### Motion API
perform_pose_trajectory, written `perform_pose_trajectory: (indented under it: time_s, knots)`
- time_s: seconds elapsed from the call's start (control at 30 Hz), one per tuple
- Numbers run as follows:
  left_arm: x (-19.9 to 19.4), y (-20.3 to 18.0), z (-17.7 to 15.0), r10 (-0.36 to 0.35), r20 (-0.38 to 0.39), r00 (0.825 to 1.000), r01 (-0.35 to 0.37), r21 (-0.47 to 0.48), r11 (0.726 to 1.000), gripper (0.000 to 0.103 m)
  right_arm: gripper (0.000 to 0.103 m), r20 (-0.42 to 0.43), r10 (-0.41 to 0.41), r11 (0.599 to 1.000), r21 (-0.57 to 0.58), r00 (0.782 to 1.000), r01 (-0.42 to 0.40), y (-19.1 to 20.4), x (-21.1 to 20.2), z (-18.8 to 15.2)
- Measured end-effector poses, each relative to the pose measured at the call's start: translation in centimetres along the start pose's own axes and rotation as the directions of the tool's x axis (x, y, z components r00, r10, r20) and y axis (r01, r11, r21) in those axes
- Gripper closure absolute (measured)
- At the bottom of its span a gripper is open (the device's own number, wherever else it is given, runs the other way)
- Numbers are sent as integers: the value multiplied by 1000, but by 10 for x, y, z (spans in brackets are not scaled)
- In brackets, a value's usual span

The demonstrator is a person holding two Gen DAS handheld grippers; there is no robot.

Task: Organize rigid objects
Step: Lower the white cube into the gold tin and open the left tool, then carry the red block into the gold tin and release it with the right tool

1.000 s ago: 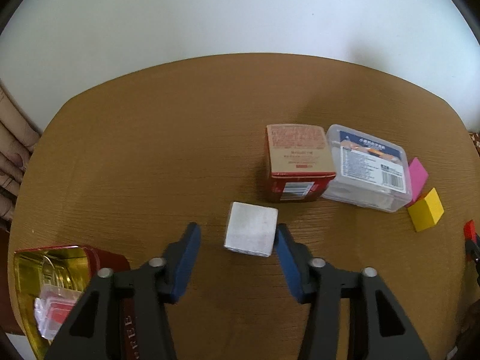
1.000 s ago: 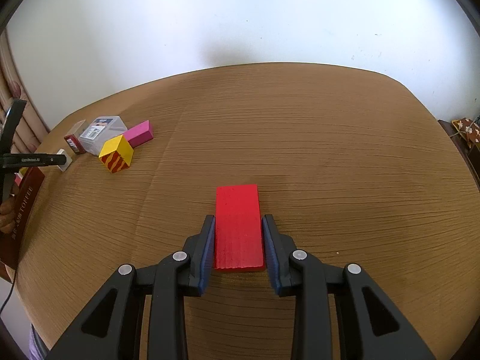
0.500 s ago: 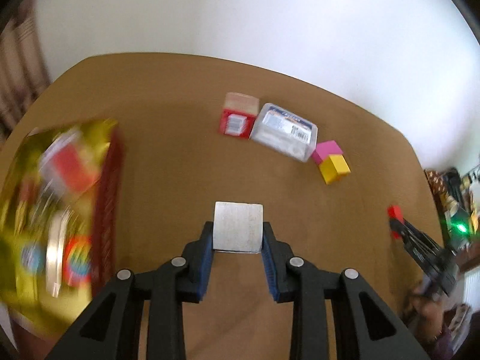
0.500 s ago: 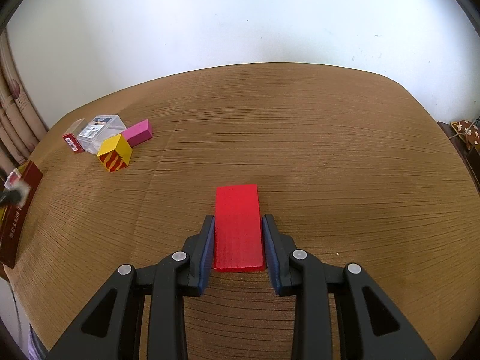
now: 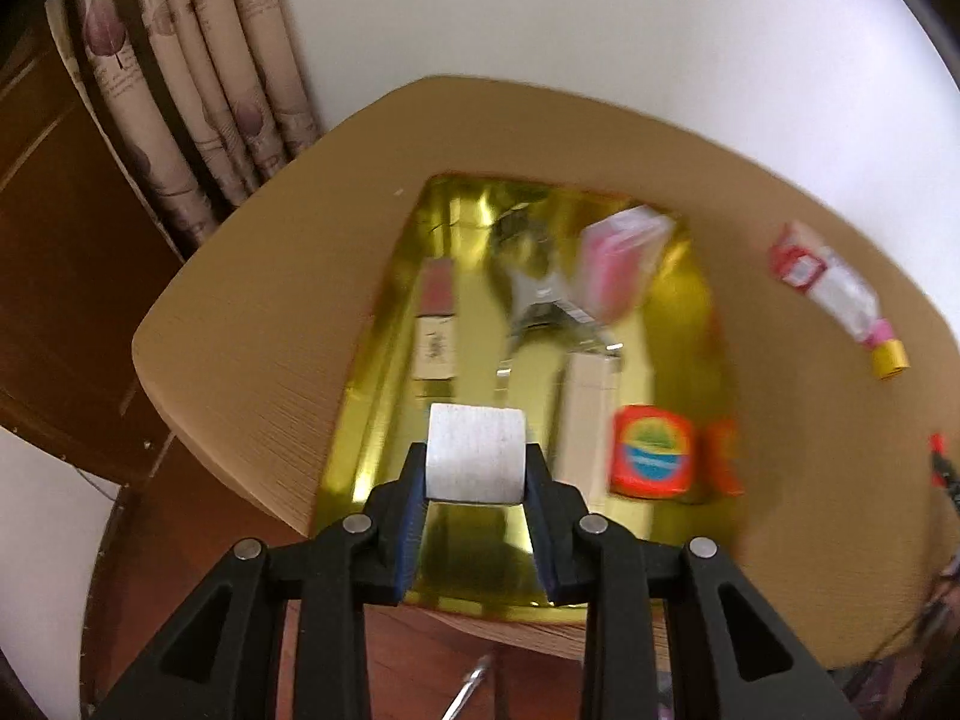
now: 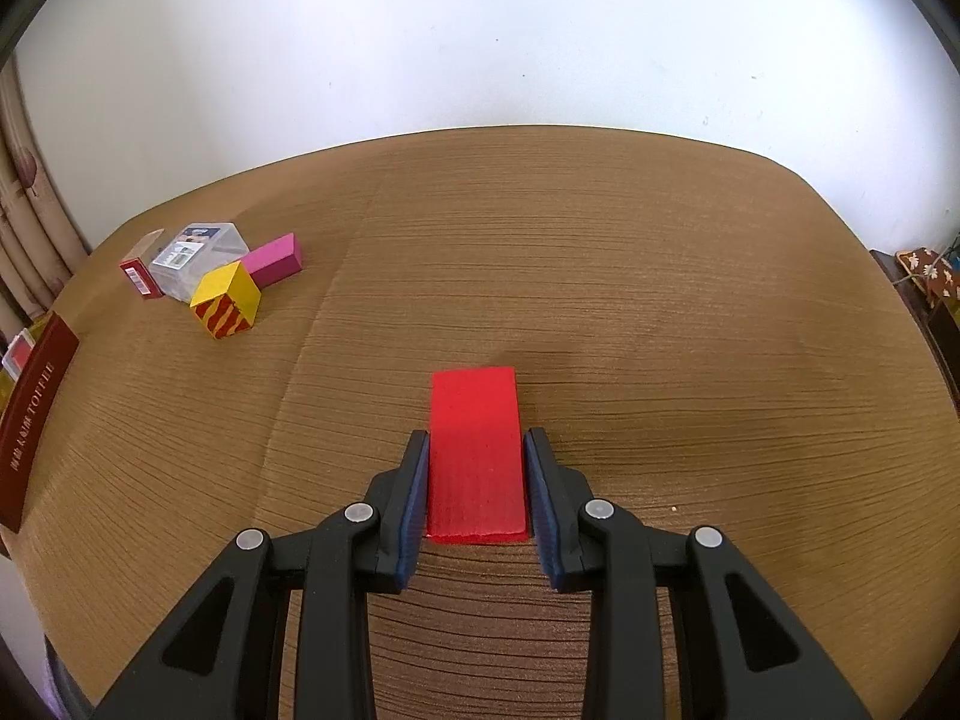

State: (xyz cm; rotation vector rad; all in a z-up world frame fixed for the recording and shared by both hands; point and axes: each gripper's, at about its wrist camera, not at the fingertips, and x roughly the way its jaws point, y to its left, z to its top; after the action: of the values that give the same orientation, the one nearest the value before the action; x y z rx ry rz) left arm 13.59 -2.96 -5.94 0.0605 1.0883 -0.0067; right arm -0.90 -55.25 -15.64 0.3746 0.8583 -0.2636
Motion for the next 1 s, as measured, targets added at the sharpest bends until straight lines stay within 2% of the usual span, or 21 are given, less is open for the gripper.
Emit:
perform_pose_trajectory:
  time_s: [0.1,0.23,0.47,0.63,0.73,0.83,0.93,1.0]
  knots:
    - [16,7,-2,30,-17,999,-29,12,999,73,74,-1,-9,1000,-7,1000,9,2,1,0]
    - [19,17,-6,48,-3,999,-48,17,999,72,74,-2,-18,1000,-14,1000,18,5,3,1]
    - [15,11,-10,102,8,995,-102,51,994,69,74,-2,-20,1000,-16,1000,20,5,4,1]
    - [4,-1,-16,190,62,980,-196,98,976,65,74,-3,-21,1000,-16,1000,21,6,5,2]
    - [-1,-5,-17,204,78,976,-211,109,971,63,74,-3,-22,1000,-16,1000,22,6,5,2]
    - [-9,-2,-18,181,87,980,-189,91,978,63,74,-3,-26,999,-19,1000,26,5,4,1]
    - [-30,15,-24,102,125,987,-101,-10,995,63,75,-6,-31,999,-25,999,31,7,5,2]
    - [-41,23,-31,81,145,986,-73,-60,996,63,75,-13,-39,999,-31,999,39,8,6,4]
